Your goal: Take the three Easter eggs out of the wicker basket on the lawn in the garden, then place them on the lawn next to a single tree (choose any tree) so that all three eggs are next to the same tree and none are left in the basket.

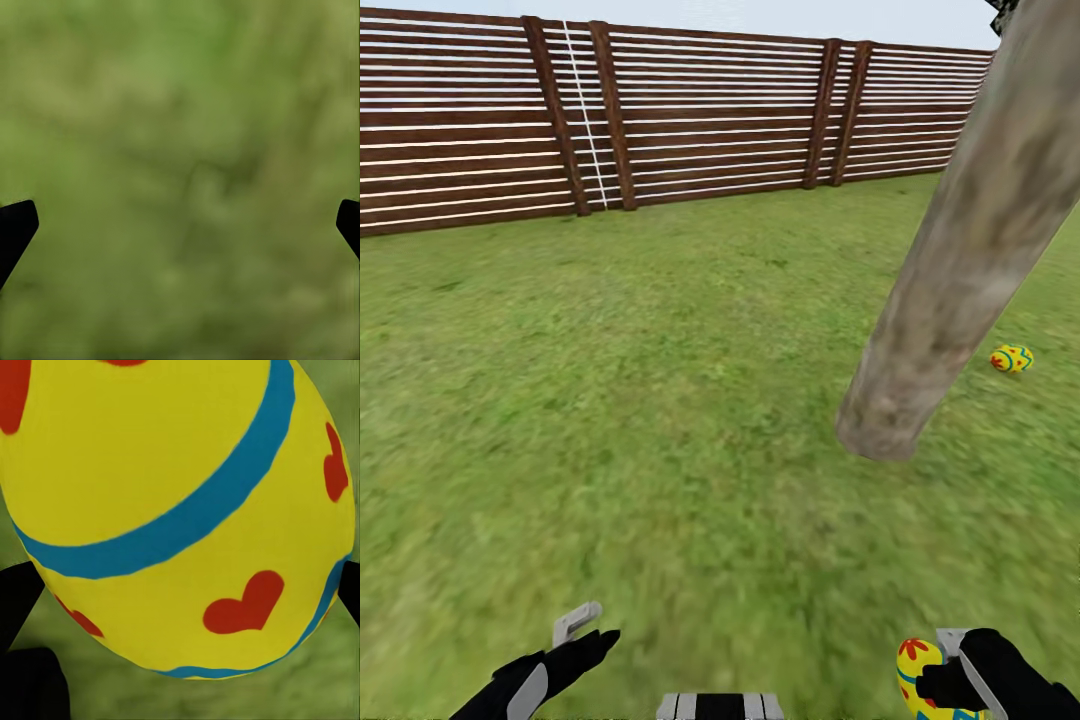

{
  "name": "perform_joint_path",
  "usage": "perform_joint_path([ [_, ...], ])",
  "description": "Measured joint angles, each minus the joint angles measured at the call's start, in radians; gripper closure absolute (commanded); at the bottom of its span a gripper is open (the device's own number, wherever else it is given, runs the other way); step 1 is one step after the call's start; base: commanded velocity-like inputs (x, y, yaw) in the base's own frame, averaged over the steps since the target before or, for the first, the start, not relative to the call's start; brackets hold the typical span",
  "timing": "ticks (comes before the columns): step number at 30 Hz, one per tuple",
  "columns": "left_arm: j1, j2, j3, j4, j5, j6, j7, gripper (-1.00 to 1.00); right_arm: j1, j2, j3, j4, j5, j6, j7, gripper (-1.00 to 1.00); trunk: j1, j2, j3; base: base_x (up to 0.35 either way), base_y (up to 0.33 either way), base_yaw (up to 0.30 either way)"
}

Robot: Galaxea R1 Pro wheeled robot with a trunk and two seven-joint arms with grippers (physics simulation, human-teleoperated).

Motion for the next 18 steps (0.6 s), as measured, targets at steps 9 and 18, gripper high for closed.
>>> perform_joint_path([
  [9, 0.0, 0.0, 0.0, -0.001, 0.001, -0.003, -0.003, -1.0, 0.0, 0.001, 0.0, 0.0, 0.0, 0.0, 0.0, 1.0, 0.001, -0.001, -0.016, 0.05, 0.0, 0.0],
  [18, 0.0, 0.0, 0.0, 0.002, 0.002, -0.003, -0.003, -1.0, 0.0, 0.003, 0.0, 0.0, 0.0, 0.0, -0.001, 1.0, 0.001, -0.001, -0.016, 0.319, -0.008, 0.0],
])
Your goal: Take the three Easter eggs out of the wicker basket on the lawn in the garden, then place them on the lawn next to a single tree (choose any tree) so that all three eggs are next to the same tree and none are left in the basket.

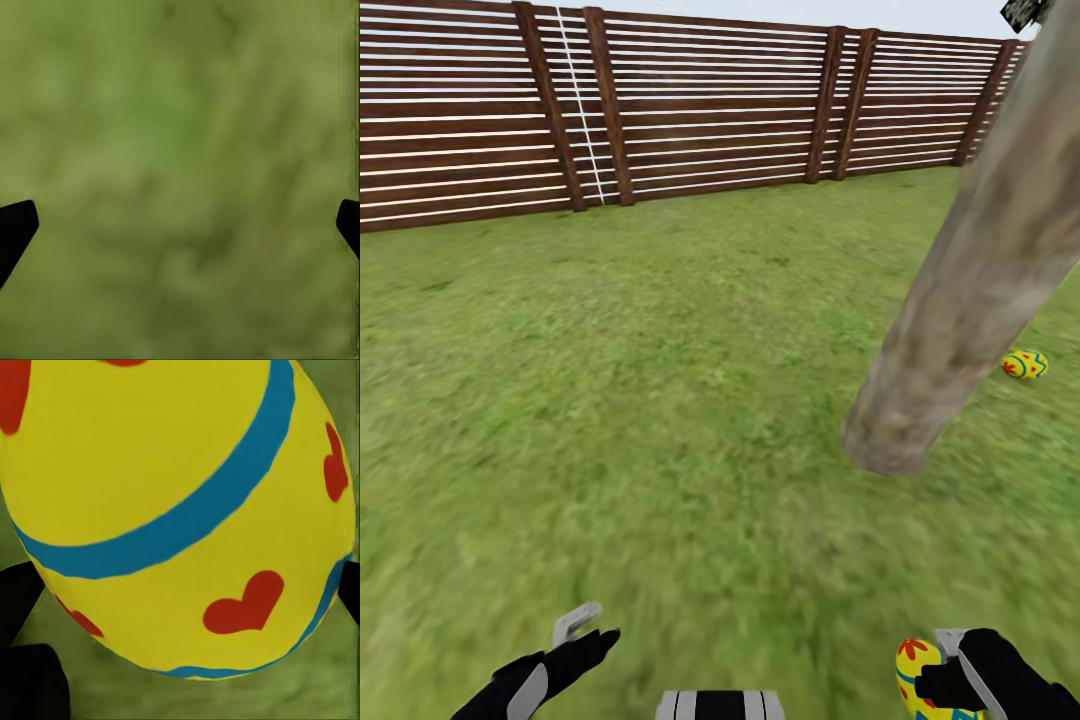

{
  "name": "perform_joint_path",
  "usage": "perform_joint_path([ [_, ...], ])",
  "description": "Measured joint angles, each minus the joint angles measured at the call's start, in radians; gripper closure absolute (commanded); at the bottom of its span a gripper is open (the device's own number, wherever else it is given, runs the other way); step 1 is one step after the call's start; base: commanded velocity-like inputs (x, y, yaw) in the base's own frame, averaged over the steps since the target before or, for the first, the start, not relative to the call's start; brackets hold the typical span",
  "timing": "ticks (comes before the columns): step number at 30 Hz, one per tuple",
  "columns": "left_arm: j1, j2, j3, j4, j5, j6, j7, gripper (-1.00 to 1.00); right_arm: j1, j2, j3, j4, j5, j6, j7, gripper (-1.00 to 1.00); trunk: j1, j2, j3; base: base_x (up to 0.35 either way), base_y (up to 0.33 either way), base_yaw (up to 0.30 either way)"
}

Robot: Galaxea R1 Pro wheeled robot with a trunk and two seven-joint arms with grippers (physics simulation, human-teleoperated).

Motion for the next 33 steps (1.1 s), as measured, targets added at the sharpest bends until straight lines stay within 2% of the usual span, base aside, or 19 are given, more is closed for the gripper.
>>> perform_joint_path([
  [6, 0.0, 0.0, 0.0, 0.0, -0.001, 0.0, 0.0, -1.0, 0.0, 0.0, 0.0, 0.0, 0.0, 0.0, 0.0, 1.0, 0.0, 0.0, 0.0, 0.318, -0.06, 0.0],
  [10, 0.0, -0.001, 0.0, -0.002, 0.0, 0.0, -0.001, -1.0, 0.0, -0.001, 0.0, 0.0, 0.0, 0.0, 0.0, 1.0, 0.001, 0.0, 0.0, 0.058, -0.005, 0.0],
  [33, 0.0, -0.002, 0.0, 0.0, 0.0, 0.001, -0.001, -1.0, 0.0, 0.0, 0.0, 0.0, 0.0, 0.0, -0.001, 1.0, 0.011, -0.005, -0.089, 0.001, 0.0, 0.0],
])
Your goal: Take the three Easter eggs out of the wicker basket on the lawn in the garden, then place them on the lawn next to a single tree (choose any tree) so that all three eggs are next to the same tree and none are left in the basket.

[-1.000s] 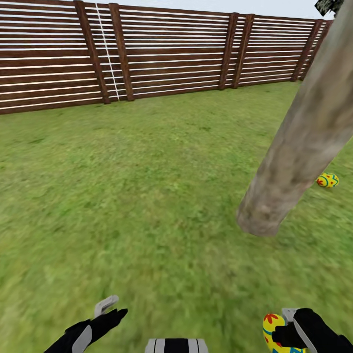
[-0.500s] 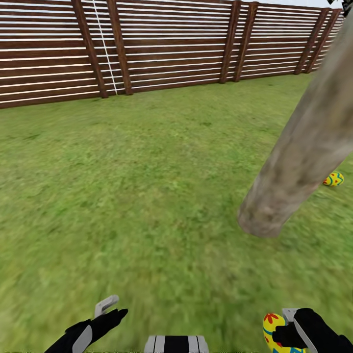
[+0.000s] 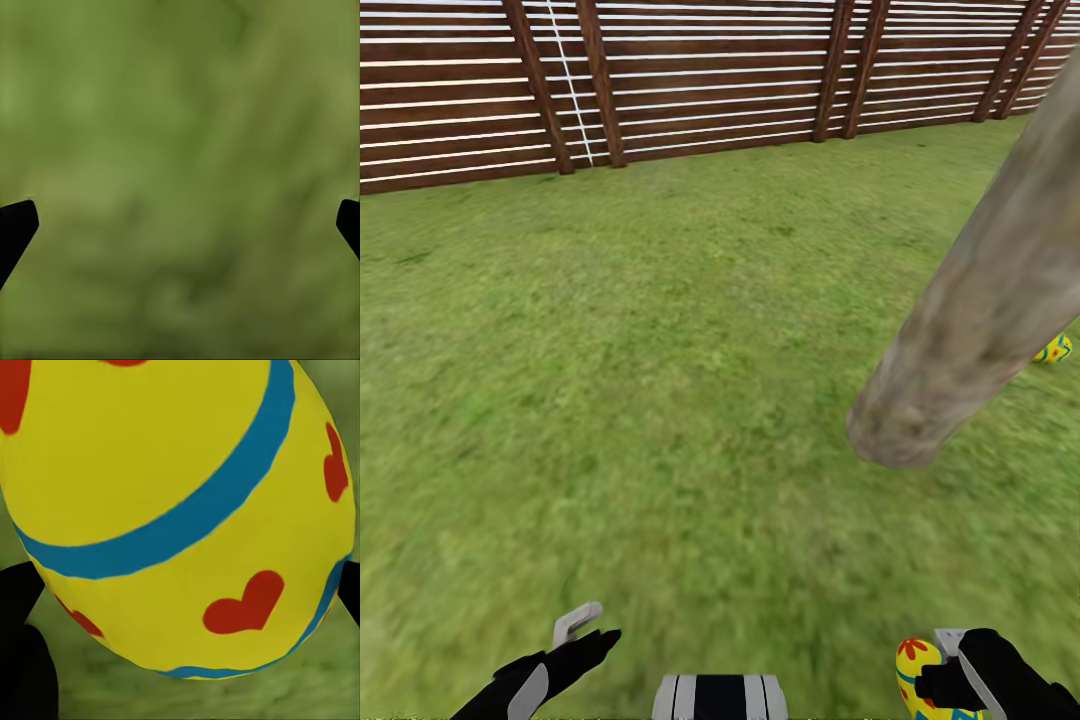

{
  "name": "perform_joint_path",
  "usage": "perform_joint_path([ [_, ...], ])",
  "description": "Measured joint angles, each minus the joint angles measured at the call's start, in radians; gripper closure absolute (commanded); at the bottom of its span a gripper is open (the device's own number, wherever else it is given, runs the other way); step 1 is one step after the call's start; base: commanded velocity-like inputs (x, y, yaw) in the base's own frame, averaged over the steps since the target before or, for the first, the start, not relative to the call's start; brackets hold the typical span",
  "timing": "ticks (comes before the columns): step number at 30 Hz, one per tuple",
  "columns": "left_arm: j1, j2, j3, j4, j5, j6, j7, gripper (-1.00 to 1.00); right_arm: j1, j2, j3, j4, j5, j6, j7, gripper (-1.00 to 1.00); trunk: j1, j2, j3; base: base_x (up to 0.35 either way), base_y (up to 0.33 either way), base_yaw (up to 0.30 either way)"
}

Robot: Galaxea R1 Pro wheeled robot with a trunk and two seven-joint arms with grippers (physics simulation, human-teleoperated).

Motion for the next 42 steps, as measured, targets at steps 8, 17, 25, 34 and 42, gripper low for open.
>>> perform_joint_path([
  [8, 0.0, -0.002, 0.0, 0.0, 0.0, -0.001, -0.001, -1.0, 0.0, 0.001, 0.0, 0.0, 0.0, 0.0, 0.0, 1.0, 0.0, 0.0, -0.004, 0.0, 0.0, 0.0],
  [17, 0.0, -0.008, 0.0, 0.001, 0.0, -0.001, -0.001, -1.0, 0.0, 0.001, -0.001, 0.0, -0.001, -0.003, 0.001, -1.0, 0.0, 0.0, -0.004, 0.0, 0.0, 0.0],
  [25, 0.0, -0.008, 0.0, 0.001, 0.001, -0.001, -0.001, -1.0, 0.0, 0.003, -0.001, 0.0, -0.001, -0.003, -0.002, -1.0, 0.0, 0.0, -0.004, 0.0, 0.0, 0.0],
  [34, 0.0, -0.008, 0.001, 0.001, 0.0, 0.001, 0.0, -1.0, 0.0, 0.004, -0.001, 0.0, -0.001, -0.003, -0.002, -1.0, -0.003, 0.001, 0.023, 0.0, 0.0, 0.0],
  [42, 0.0, -0.008, -0.002, 0.001, -0.005, 0.002, 0.0, -1.0, 0.0, 0.004, -0.002, 0.0, -0.001, -0.003, -0.002, -1.0, -0.006, 0.003, 0.054, -0.286, 0.0, 0.0],
])
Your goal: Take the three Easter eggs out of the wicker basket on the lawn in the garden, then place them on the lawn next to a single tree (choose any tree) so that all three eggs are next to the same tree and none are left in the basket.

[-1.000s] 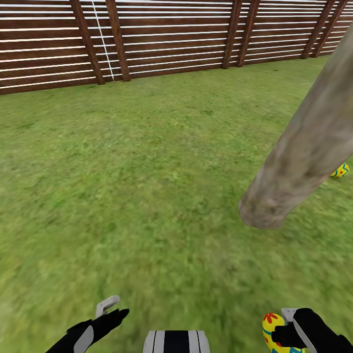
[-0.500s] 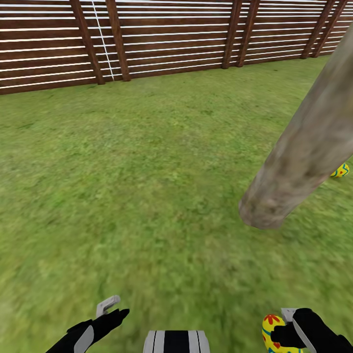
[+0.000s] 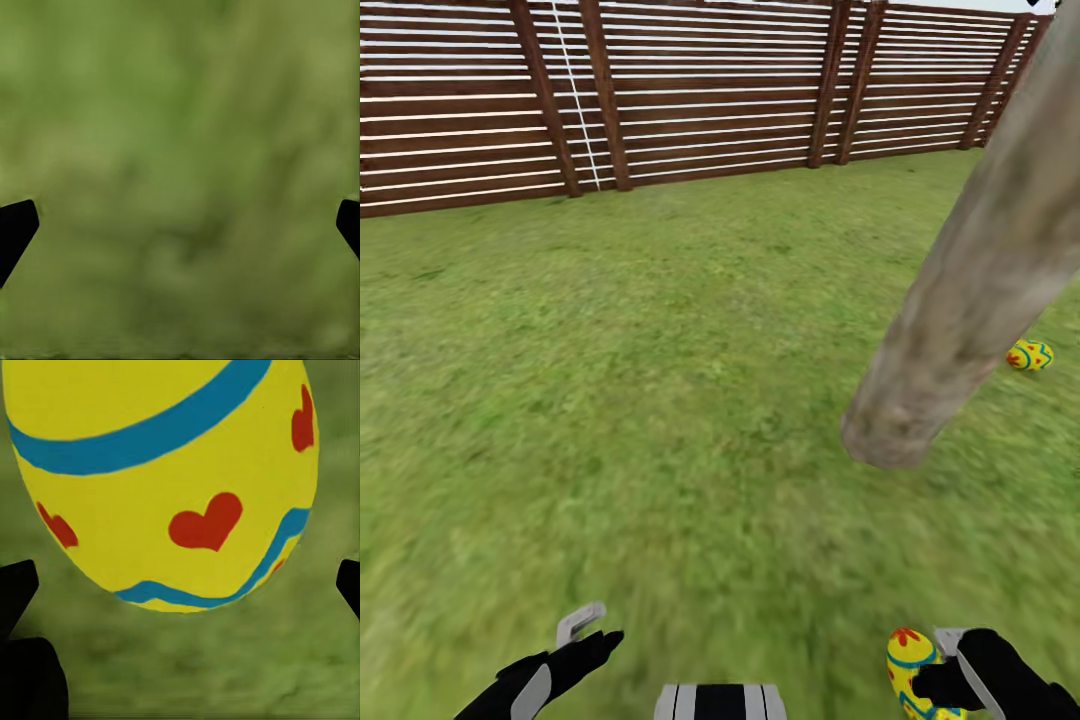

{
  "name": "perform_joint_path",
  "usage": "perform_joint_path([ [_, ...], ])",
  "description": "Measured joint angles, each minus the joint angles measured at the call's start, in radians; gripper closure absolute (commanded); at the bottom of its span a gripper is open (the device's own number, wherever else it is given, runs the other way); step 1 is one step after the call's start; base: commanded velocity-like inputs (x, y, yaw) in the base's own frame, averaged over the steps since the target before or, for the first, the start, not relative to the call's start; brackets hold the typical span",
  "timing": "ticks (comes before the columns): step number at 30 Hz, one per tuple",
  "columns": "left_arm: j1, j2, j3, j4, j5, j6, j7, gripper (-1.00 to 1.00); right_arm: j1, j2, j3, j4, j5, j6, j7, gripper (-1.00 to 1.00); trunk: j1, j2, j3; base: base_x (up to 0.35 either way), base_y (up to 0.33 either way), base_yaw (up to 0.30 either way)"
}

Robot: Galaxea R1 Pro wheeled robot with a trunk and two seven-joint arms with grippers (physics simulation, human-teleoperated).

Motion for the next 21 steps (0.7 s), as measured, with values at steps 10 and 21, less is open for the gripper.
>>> perform_joint_path([
  [10, 0.0, -0.008, -0.004, 0.0, -0.002, 0.0, -0.001, -1.0, 0.0, 0.001, 0.0, 0.0, 0.0, 0.0, -0.001, -1.0, -0.004, 0.002, 0.039, -0.344, 0.0, 0.0],
  [21, 0.0, -0.017, -0.006, 0.001, -0.005, 0.0, 0.0, -1.0, 0.0, -0.008, -0.005, 0.0, -0.001, 0.0, 0.002, -1.0, -0.009, 0.005, 0.081, -0.345, 0.0, 0.0],
])
